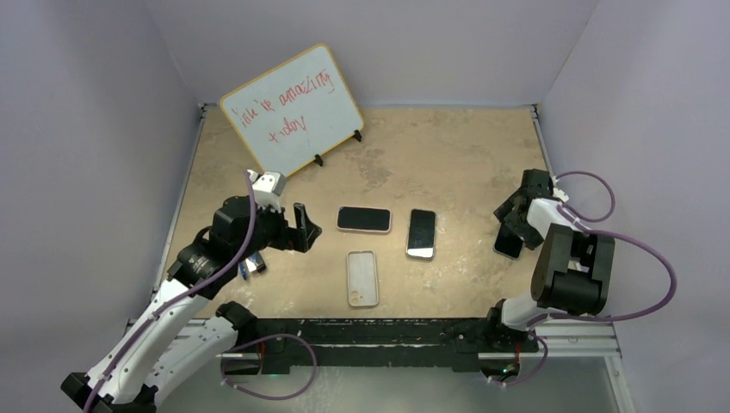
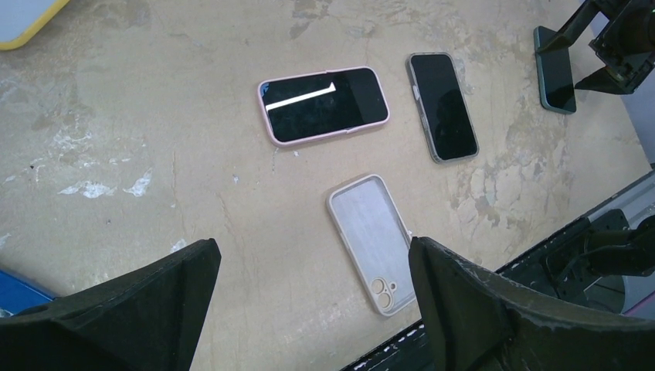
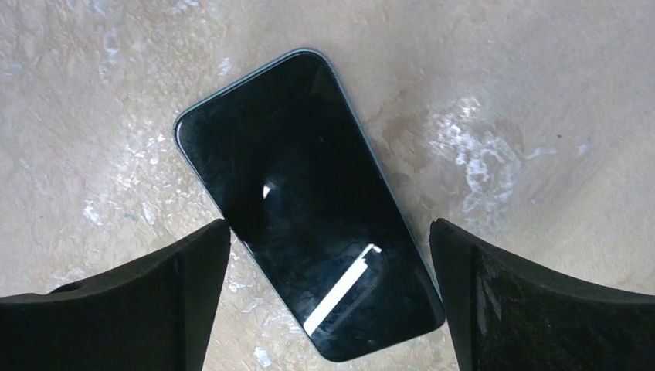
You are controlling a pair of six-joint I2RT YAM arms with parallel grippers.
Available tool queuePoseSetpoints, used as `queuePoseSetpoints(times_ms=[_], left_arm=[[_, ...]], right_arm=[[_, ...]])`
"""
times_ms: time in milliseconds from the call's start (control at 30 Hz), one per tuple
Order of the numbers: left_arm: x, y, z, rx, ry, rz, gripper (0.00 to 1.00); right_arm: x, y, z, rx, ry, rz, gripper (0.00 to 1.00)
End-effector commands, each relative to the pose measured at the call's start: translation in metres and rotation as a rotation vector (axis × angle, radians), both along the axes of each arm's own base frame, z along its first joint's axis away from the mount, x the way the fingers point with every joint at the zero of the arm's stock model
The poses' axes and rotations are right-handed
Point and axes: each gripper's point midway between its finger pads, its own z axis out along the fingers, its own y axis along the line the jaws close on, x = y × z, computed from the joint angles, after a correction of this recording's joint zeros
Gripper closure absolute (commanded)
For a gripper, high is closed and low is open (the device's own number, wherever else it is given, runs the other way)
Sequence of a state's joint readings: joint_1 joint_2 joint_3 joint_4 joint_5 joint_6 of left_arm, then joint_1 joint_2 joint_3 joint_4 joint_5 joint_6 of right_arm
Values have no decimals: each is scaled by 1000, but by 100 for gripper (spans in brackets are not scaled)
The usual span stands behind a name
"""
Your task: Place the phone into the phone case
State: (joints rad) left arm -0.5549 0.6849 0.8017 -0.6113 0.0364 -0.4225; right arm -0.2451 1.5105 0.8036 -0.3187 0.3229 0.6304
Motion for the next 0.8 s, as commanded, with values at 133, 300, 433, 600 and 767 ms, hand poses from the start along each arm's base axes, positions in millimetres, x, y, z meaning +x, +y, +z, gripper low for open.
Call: queuePoseSetpoints(times_ms=[133, 300, 433, 600, 767], left_arm=[[8, -1, 4, 16, -21, 1, 2], [9, -1, 2, 16, -17, 9, 2], [10, -1, 1, 18, -11, 12, 2], [10, 1, 2, 15, -16, 23, 2], [11, 1, 2, 12, -21, 27, 2]], right_arm=[[14, 7, -7, 77, -23, 83, 1], [15, 19, -15, 134, -16, 134, 3], [21, 25, -17, 152, -43, 191, 8], [23, 46, -22, 224, -64, 247, 18], [24, 63, -25, 227, -41, 288, 20]])
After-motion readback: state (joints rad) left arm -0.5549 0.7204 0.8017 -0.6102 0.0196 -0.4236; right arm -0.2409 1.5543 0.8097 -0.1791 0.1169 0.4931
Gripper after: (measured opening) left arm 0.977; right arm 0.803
